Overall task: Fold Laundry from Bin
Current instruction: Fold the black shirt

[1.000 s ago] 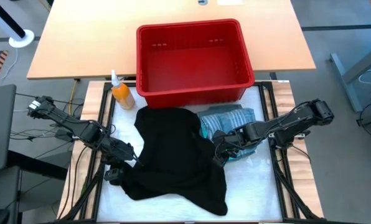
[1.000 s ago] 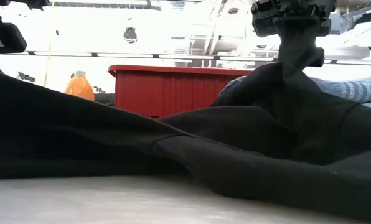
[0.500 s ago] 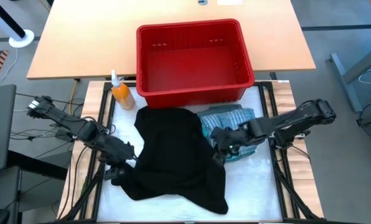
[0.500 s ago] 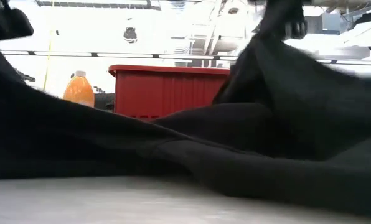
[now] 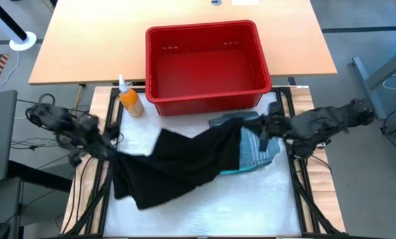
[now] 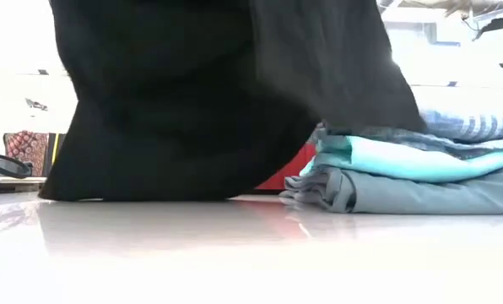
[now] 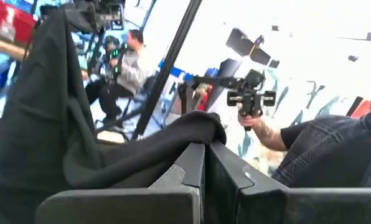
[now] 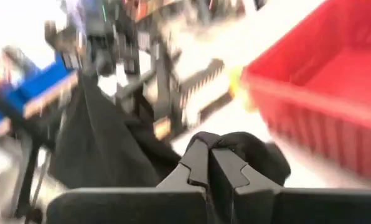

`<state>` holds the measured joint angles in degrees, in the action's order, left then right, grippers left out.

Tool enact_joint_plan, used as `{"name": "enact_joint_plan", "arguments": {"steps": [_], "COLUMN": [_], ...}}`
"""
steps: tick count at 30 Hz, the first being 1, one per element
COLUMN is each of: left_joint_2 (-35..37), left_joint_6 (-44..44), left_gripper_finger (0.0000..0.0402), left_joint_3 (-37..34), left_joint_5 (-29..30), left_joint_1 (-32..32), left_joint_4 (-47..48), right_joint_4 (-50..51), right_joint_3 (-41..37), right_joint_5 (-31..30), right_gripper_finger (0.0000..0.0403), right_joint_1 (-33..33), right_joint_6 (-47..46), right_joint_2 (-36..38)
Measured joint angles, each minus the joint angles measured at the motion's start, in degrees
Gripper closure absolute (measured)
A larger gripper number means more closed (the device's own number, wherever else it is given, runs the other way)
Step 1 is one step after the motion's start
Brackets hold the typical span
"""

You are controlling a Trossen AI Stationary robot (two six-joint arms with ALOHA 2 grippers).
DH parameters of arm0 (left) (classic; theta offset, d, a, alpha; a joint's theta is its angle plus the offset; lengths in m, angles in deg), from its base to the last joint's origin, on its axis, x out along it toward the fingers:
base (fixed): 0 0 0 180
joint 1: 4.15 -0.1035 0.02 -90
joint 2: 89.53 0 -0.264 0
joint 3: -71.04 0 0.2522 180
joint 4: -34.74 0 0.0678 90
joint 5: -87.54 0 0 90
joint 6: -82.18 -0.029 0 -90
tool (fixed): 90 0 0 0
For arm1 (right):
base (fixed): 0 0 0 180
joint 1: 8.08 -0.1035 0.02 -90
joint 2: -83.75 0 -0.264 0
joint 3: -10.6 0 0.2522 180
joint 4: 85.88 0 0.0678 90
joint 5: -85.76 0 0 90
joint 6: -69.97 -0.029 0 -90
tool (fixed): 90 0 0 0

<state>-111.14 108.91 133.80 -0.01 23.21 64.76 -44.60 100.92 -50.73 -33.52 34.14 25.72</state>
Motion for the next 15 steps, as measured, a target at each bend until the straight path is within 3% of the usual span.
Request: {"name": "enact_joint_plan", "arguments": {"steps": [7, 11, 15], "left_joint_2": [3.8, 3.7, 3.5], "left_joint_6": [0.0, 3.3, 10.3], "left_gripper_finger": [0.0401, 0.0401, 0.0400], "left_joint_3": [-0.8, -1.6, -2.3], "left_joint_5": [0.4, 0.8, 4.8], "left_joint_1": [0.0, 0.0, 0.0], "left_joint_4": [3.0, 8.6, 15.8], "right_joint_4": [-4.1, -4.6, -5.0], "right_joint_3": [0.0, 0.0, 0.0], "right_joint_5": [-16.8, -18.5, -18.2], "right_gripper_finger": [0.0382, 0.0382, 0.0382], "right_joint_1": [-5.5, -6.4, -6.5], "right_joint_6": [2.9, 3.0, 2.9], "right_joint_2": [2.6, 2.7, 2.0]}}
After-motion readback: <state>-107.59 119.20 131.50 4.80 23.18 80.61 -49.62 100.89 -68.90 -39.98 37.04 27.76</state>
